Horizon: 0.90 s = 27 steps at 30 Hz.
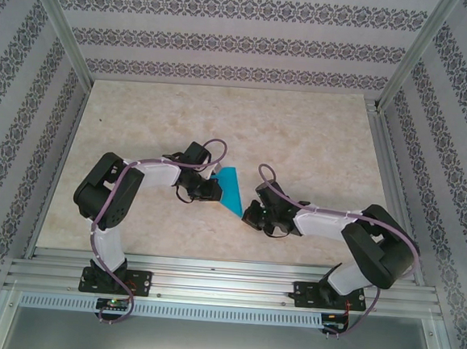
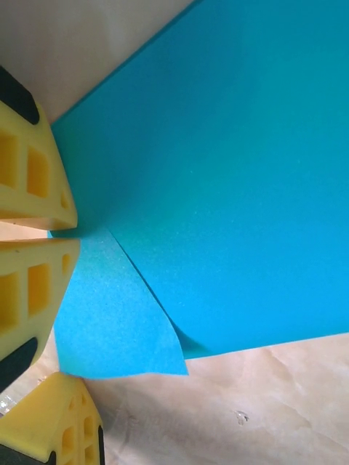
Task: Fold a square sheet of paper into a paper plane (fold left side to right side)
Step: Third fold the triangle at the center of the table, then fourth fold the wing at the center of the table.
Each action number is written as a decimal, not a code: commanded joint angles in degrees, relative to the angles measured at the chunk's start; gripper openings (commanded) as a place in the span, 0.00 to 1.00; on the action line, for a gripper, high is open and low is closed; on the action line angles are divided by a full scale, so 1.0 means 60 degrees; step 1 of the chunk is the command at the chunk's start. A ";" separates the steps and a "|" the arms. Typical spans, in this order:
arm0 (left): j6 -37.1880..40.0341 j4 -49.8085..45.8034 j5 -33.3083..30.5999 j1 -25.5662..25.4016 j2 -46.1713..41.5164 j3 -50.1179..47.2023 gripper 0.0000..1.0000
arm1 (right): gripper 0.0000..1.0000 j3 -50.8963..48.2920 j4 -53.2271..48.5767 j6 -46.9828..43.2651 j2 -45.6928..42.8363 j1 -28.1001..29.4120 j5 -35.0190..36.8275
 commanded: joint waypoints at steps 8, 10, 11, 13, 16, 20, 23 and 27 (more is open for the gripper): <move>-0.0167 -0.0591 -0.0193 0.0483 -0.1501 0.0516 0.36 | 0.18 0.0631 -0.2267 -0.2603 -0.2207 -0.0583 0.1721; -0.0320 -0.0637 0.0000 0.0800 -0.2017 0.0436 0.43 | 0.24 0.0899 -0.2096 -0.3268 -0.2163 -0.0708 0.1591; -0.0396 -0.0624 0.0106 0.0957 -0.2259 0.0347 0.46 | 0.28 0.1032 -0.1864 -0.3720 -0.2054 -0.0745 0.1351; -0.0549 -0.0601 0.0186 0.1267 -0.2641 0.0103 0.51 | 0.32 0.1317 -0.1443 -0.4296 -0.1715 -0.0794 0.0959; -0.0976 -0.0281 0.0354 0.1641 -0.2930 -0.0417 0.55 | 0.34 0.1872 -0.0734 -0.4965 -0.0769 -0.0832 0.0127; -0.1545 0.0400 0.0643 0.1873 -0.2973 -0.1049 0.56 | 0.35 0.3172 -0.0944 -0.5953 0.0831 -0.0837 -0.0516; -0.1567 0.0432 0.0596 0.1882 -0.2915 -0.1203 0.57 | 0.35 0.3785 -0.1101 -0.6361 0.1681 -0.0843 -0.0849; -0.1480 0.0303 0.0491 0.1888 -0.2890 -0.1284 0.57 | 0.35 0.4203 -0.1323 -0.6528 0.2358 -0.0856 -0.0920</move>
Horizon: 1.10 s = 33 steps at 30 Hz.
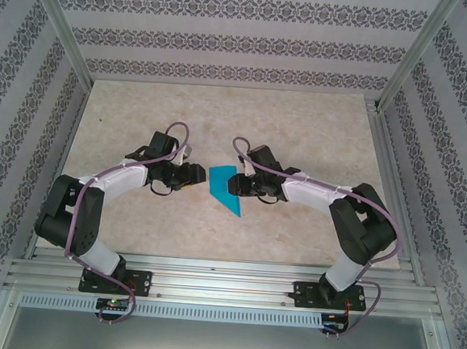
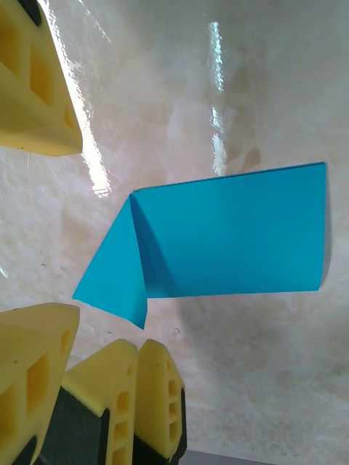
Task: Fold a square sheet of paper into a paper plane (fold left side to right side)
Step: Fourth fold the wing at the center of the table.
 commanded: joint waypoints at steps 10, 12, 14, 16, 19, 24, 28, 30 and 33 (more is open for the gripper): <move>-0.0025 0.0148 -0.0024 0.0062 0.0195 0.0005 0.58 | 0.16 0.0581 -0.0334 -0.0700 0.0850 -0.0270 -0.0229; -0.0058 0.0186 -0.0009 0.0055 0.0313 0.0041 0.58 | 0.10 0.0566 -0.0355 -0.0705 0.0865 -0.0357 -0.0242; -0.0141 0.0267 0.0055 0.0059 0.0492 0.0078 0.58 | 0.06 0.0549 -0.0358 -0.0713 0.0887 -0.0411 -0.0288; -0.0256 0.0399 0.0132 0.0065 0.0620 0.0097 0.58 | 0.03 0.0523 -0.0374 -0.0712 0.0894 -0.0465 -0.0288; -0.0472 0.0669 0.0250 0.0029 0.0833 0.0136 0.58 | 0.01 0.0436 -0.0343 -0.0703 0.0880 -0.0543 -0.0315; -0.0731 0.0971 0.0333 -0.0105 0.1114 0.0297 0.59 | 0.02 0.0348 -0.0246 -0.0640 0.0865 -0.0589 -0.0427; -0.0878 0.1089 0.0328 -0.0351 0.1446 0.0571 0.58 | 0.02 0.0317 -0.0132 -0.0573 0.0923 -0.0588 -0.0577; -0.0967 0.1194 0.0306 -0.0463 0.1640 0.0719 0.58 | 0.02 0.0286 -0.0114 -0.0539 0.0946 -0.0592 -0.0599; -0.1097 0.1353 0.0255 -0.0636 0.1931 0.0871 0.57 | 0.02 0.0232 -0.0042 -0.0493 0.0949 -0.0588 -0.0640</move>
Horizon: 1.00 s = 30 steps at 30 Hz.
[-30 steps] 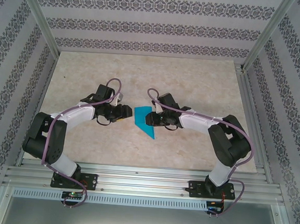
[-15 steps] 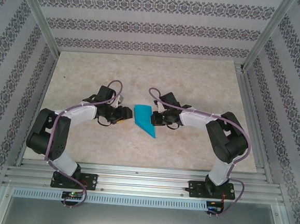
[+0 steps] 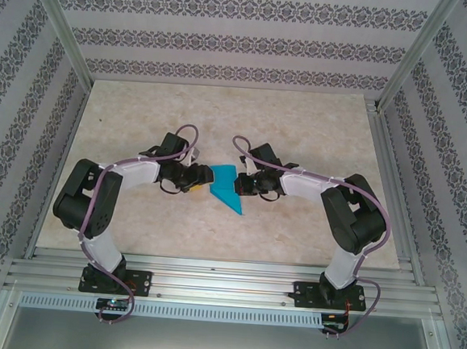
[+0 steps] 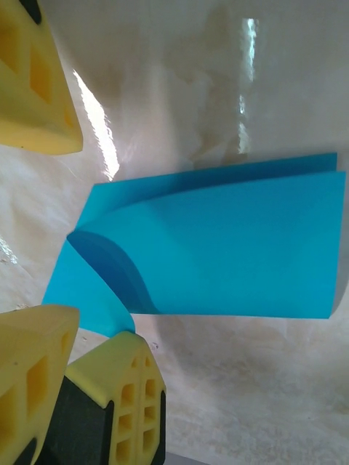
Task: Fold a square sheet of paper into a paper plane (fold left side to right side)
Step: Fourth fold the wing at the center of the table.
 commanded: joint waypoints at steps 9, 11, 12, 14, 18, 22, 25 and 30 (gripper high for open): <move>-0.0395 0.0605 -0.0077 -0.0593 0.0879 0.0658 0.51 | 0.02 -0.0185 0.0293 0.0036 0.0166 -0.0133 -0.0175; -0.0423 0.0659 -0.0092 -0.0649 0.0972 0.0725 0.49 | 0.02 -0.0184 0.0301 0.0051 0.0177 -0.0134 -0.0188; -0.0448 0.0678 -0.0093 -0.0680 0.1014 0.0747 0.46 | 0.02 -0.0179 0.0295 0.0044 0.0165 -0.0134 -0.0201; -0.0480 0.0707 -0.0114 -0.0734 0.1072 0.0805 0.41 | 0.03 -0.0196 0.0317 0.0056 0.0166 -0.0148 -0.0188; -0.0556 0.0752 -0.0195 -0.0771 0.1068 0.0786 0.27 | 0.06 -0.0244 0.0356 0.0109 0.0008 -0.0238 -0.0141; -0.0522 0.0623 -0.0239 -0.0773 0.0949 0.0802 0.15 | 0.15 -0.0336 0.0116 -0.0030 -0.0726 -0.0323 0.0339; -0.0475 0.0502 -0.0254 -0.0779 0.0865 0.0807 0.09 | 0.23 -0.0519 -0.0052 -0.0199 -0.1526 -0.0298 0.0716; -0.0434 0.0250 -0.0355 -0.0802 0.0640 0.0808 0.06 | 0.33 -0.1244 0.0034 -0.0225 -0.2541 0.0599 0.1652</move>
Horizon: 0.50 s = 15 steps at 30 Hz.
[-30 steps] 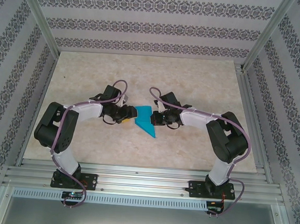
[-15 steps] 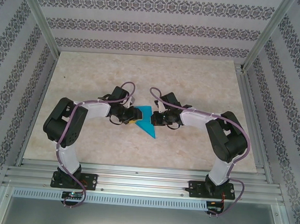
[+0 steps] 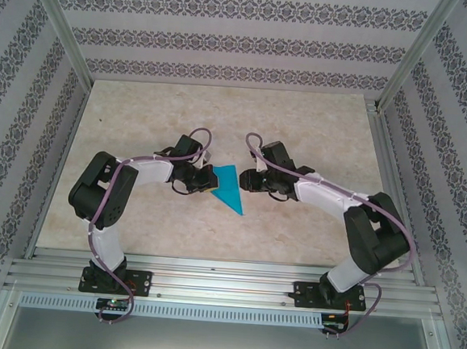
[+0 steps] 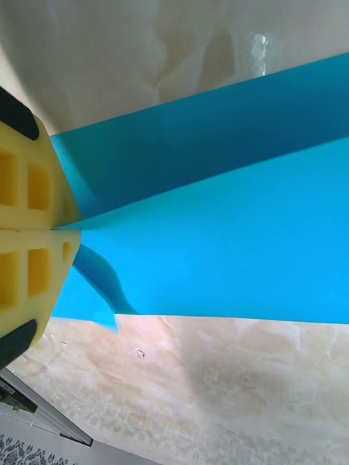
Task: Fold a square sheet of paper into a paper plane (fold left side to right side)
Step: Fourth fold the wing at the center of the table.
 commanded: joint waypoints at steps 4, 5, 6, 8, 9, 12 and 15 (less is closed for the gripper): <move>0.0069 -0.0344 -0.0111 -0.0113 -0.0556 0.0276 0.04 | 0.38 -0.1093 0.0690 -0.0081 -0.0667 0.1896 0.2211; 0.0077 -0.0435 -0.0097 -0.0123 -0.0599 0.0298 0.04 | 0.39 -0.1155 0.0796 -0.0165 -0.0650 0.2225 0.2680; 0.0077 -0.0524 -0.0068 -0.0119 -0.0606 0.0328 0.04 | 0.41 -0.1173 0.0892 -0.0292 -0.0578 0.2551 0.3138; 0.0092 -0.0754 -0.0018 -0.0114 -0.0624 0.0438 0.03 | 0.43 -0.1069 0.0947 -0.0670 -0.0350 0.3040 0.3773; 0.0128 -0.0841 0.0020 -0.0108 -0.0619 0.0509 0.03 | 0.44 -0.0973 0.0900 -0.0893 -0.0219 0.3267 0.4177; 0.0185 -0.1066 0.0056 -0.0121 -0.0622 0.0633 0.01 | 0.45 -0.0618 0.0574 -0.1321 0.0334 0.3596 0.4960; 0.0176 -0.1118 0.0093 -0.0120 -0.0619 0.0671 0.01 | 0.44 -0.0401 0.0448 -0.1601 0.0780 0.3671 0.5250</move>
